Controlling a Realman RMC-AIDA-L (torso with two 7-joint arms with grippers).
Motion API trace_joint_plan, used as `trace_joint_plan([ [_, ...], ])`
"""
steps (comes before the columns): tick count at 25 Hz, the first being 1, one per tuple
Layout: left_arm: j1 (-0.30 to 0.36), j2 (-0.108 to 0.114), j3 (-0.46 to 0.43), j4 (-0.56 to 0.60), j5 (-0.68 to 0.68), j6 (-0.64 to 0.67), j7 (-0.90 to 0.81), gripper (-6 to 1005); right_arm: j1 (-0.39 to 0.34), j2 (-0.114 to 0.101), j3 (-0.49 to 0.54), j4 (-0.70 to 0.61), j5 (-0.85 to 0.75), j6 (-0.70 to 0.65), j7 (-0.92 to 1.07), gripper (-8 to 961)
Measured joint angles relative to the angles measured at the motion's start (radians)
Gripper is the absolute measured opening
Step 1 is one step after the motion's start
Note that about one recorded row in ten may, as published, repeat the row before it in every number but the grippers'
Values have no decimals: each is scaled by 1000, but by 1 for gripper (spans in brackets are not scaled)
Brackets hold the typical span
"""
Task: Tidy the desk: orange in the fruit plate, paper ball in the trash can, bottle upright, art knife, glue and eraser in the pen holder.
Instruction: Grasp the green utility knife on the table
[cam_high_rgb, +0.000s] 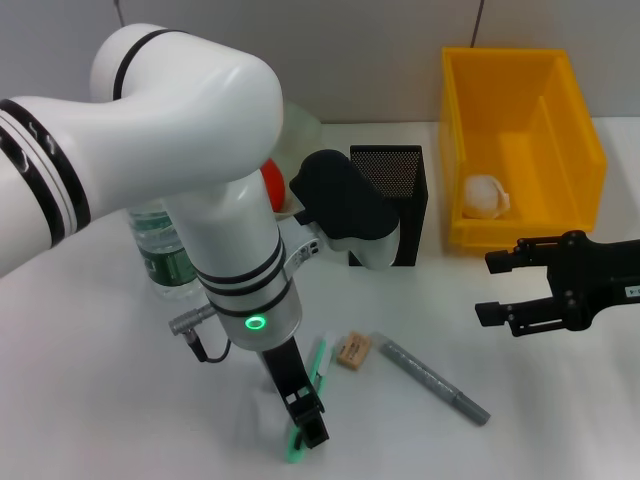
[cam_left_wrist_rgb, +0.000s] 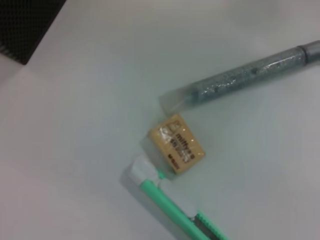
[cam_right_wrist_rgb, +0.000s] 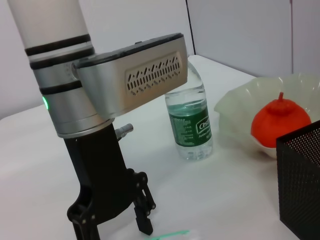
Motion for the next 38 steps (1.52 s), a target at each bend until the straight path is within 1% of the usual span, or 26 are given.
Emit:
trace_joint_plan([
  [6, 1, 0, 0, 0, -16, 0, 10, 748, 0, 0, 0, 0, 0, 1, -1, 789],
  [27, -1, 0, 1, 0, -12, 0, 12, 736, 0, -1, 0, -1, 0, 2, -8, 788],
  [34, -3, 0, 2, 0, -9, -1, 16, 555, 4, -3, 0, -1, 0, 2, -10, 788],
  [38, -5, 0, 3, -7, -14, -1, 23, 529, 4, -3, -1, 0, 0, 2, -10, 789],
])
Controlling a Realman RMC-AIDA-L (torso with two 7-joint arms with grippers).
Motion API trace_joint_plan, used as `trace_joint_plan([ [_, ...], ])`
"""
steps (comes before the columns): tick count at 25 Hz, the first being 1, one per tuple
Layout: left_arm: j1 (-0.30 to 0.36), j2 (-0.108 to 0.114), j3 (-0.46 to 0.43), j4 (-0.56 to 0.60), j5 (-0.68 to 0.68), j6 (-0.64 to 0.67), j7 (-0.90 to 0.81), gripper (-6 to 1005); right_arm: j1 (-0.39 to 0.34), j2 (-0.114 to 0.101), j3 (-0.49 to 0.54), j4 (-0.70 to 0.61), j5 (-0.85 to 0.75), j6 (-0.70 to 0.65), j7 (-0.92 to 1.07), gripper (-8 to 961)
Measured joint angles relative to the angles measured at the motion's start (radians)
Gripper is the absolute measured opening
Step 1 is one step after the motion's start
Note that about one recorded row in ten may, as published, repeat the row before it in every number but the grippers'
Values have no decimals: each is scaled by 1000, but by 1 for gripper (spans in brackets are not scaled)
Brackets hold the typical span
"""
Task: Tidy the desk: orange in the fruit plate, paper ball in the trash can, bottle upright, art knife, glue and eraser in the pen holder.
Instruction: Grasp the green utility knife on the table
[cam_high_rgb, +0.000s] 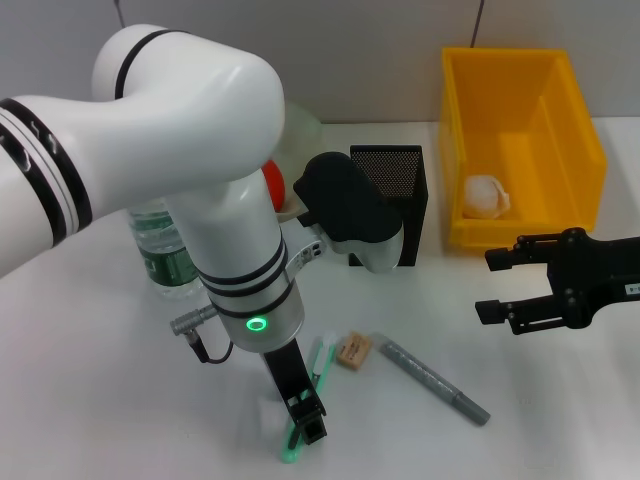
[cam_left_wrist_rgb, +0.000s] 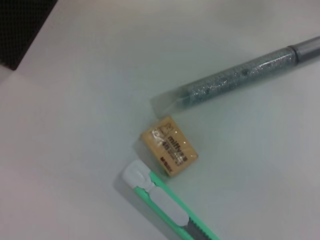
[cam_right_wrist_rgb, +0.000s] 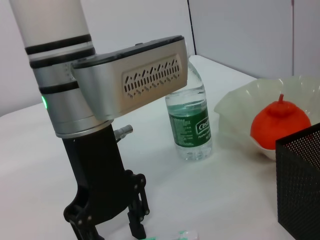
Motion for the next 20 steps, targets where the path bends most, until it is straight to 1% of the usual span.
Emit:
trace_joint_plan([
  [20, 0, 0, 17, -3, 6, 0, 13, 399, 0, 3, 0, -2, 0, 0, -2, 788],
])
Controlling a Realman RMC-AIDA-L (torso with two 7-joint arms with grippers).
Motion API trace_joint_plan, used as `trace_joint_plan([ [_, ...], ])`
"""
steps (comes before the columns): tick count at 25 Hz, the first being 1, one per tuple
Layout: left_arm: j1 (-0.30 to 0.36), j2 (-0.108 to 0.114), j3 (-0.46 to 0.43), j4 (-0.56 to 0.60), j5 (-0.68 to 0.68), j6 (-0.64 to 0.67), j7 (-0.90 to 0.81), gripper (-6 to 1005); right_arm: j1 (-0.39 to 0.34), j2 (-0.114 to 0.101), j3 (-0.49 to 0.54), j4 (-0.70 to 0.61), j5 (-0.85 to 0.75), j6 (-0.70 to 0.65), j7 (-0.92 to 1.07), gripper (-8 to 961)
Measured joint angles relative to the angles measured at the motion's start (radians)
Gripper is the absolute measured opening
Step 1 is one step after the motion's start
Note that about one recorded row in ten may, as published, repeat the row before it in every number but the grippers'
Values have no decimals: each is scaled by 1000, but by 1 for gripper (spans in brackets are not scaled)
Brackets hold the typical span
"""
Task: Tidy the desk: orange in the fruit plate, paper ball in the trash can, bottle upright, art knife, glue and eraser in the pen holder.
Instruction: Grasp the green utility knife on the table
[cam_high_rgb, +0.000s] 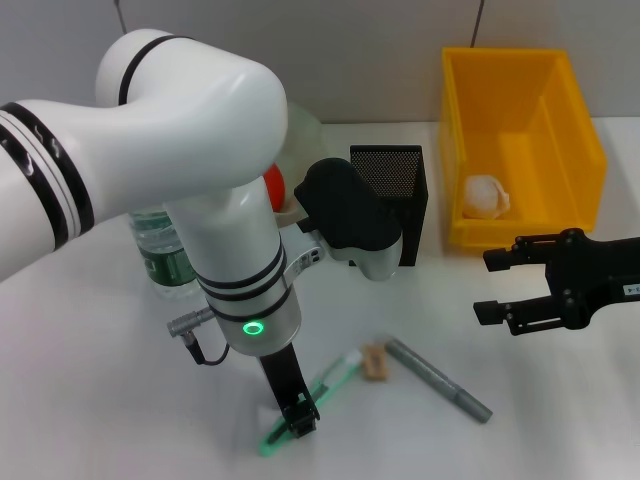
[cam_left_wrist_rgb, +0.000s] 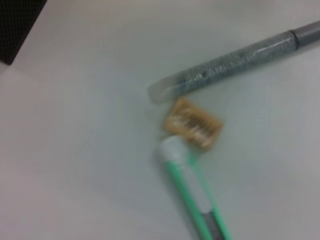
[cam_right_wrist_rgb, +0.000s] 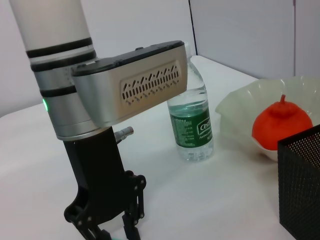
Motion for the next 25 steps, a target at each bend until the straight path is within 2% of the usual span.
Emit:
trace_joint_plan([
  [3, 0, 0, -2, 0, 0, 0, 0, 380, 0, 0, 0, -1, 0, 0, -1, 788],
  [6, 0, 0, -3, 0, 0, 0, 0, 277, 1, 0, 0, -1, 0, 0, -1, 789],
  [25, 0, 0, 1, 0, 3, 3, 14, 256, 5, -3, 5, -2, 0, 0, -1, 789],
])
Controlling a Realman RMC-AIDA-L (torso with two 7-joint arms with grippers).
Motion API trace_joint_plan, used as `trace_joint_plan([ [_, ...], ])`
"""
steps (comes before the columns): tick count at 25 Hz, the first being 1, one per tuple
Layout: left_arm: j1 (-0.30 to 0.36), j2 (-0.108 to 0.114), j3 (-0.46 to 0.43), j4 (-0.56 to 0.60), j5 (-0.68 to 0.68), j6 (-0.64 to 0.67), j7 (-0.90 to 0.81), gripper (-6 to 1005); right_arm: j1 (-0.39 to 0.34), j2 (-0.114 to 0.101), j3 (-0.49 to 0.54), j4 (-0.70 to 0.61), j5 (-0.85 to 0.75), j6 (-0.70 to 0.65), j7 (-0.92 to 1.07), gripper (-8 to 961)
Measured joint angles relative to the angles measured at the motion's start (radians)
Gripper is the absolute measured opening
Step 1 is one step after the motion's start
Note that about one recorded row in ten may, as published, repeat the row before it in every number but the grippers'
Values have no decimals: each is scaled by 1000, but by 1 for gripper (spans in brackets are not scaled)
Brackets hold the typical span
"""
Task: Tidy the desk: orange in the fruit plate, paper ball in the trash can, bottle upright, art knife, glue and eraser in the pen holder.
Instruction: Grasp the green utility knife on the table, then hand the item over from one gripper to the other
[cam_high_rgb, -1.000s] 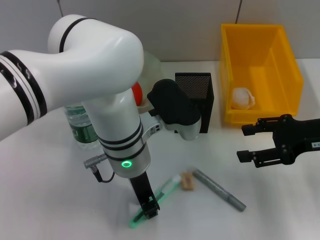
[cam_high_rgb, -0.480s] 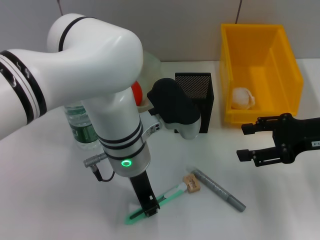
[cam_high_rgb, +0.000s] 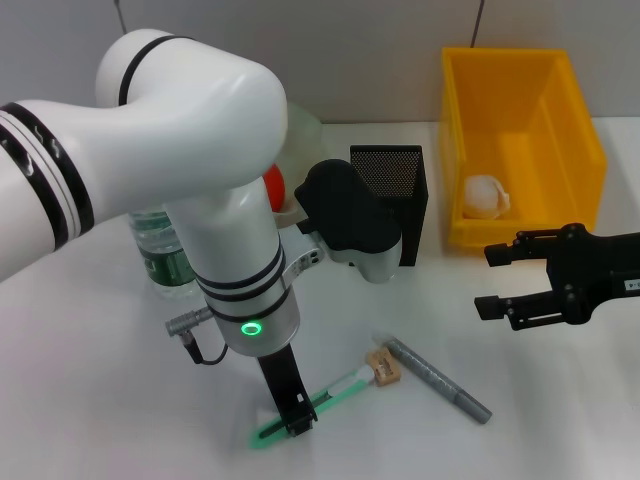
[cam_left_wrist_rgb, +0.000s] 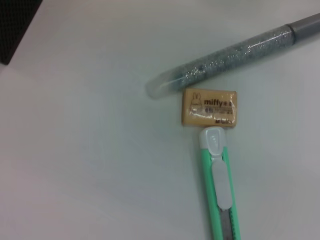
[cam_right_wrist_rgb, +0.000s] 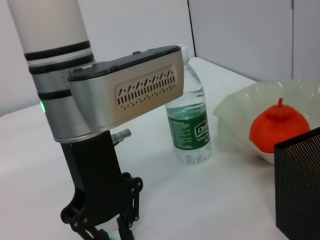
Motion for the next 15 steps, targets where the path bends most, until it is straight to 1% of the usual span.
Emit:
trace_joint_plan([
  [15, 5, 0, 7, 0, 0, -15, 19, 214, -1, 0, 5, -3, 0, -2, 0, 788],
])
